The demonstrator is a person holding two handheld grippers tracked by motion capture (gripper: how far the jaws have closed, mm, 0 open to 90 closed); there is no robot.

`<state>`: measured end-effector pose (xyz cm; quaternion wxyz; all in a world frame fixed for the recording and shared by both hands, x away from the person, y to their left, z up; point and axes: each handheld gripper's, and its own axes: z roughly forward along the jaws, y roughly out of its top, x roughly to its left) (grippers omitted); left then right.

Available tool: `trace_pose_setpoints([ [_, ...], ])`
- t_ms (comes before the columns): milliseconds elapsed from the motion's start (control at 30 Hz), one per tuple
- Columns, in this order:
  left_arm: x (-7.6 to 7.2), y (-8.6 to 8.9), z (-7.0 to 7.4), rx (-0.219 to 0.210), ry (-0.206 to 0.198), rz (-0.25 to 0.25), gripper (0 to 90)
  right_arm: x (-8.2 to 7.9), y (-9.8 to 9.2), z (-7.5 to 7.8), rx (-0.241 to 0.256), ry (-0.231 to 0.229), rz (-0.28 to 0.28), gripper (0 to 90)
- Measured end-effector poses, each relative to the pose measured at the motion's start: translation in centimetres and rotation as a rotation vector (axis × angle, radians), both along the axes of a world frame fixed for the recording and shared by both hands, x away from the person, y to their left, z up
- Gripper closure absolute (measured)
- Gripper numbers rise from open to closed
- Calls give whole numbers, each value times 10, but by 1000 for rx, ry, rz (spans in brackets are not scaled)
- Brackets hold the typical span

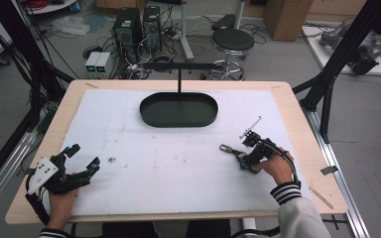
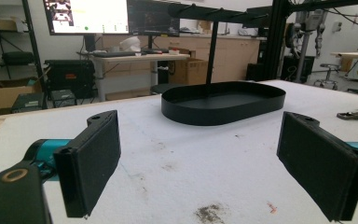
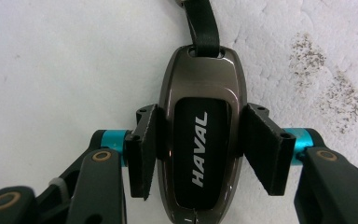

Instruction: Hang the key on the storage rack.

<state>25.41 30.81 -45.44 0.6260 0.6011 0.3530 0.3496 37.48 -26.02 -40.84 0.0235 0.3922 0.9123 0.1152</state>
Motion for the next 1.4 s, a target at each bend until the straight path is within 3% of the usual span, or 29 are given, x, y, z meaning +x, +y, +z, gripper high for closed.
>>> trace_pose_setpoints([
  [133,0,0,0,-3,1,0,139,-1,-1,2,30,-11,15,481],
  [200,0,0,0,-3,1,1,139,-2,-1,8,83,-36,18,481],
  [267,0,0,0,0,1,1,139,-2,-1,10,94,-50,19,481],
  [333,0,0,0,0,0,1,139,-3,0,15,135,-91,31,482],
  [367,0,0,0,1,0,0,139,-3,0,15,135,-91,31,482],
  [500,0,0,0,0,0,1,139,-4,2,22,175,-168,51,482],
  [567,0,0,0,-3,1,0,139,-5,2,26,220,-190,48,482],
  [600,0,0,0,-3,1,0,139,-5,2,26,220,-190,48,482],
  [633,0,0,0,-3,1,1,139,-4,1,32,269,-235,48,483],
  [767,0,0,0,-3,1,0,139,-3,-2,41,368,-267,-3,482],
  [800,0,0,0,-3,1,0,139,-3,-2,41,368,-267,-3,482],
  [833,0,0,0,-4,1,0,139,-2,-3,45,398,-300,-9,483],
  [1000,0,0,0,-7,4,2,139,-1,-3,50,434,-348,-16,482],
  [1133,1,1,0,-11,7,5,139,1,-1,56,457,-402,-21,482],
  [1167,1,1,0,-15,8,7,139,3,2,61,477,-444,-12,482],
  [1400,1,1,0,-13,8,6,139,12,14,76,500,-530,-18,482],
])
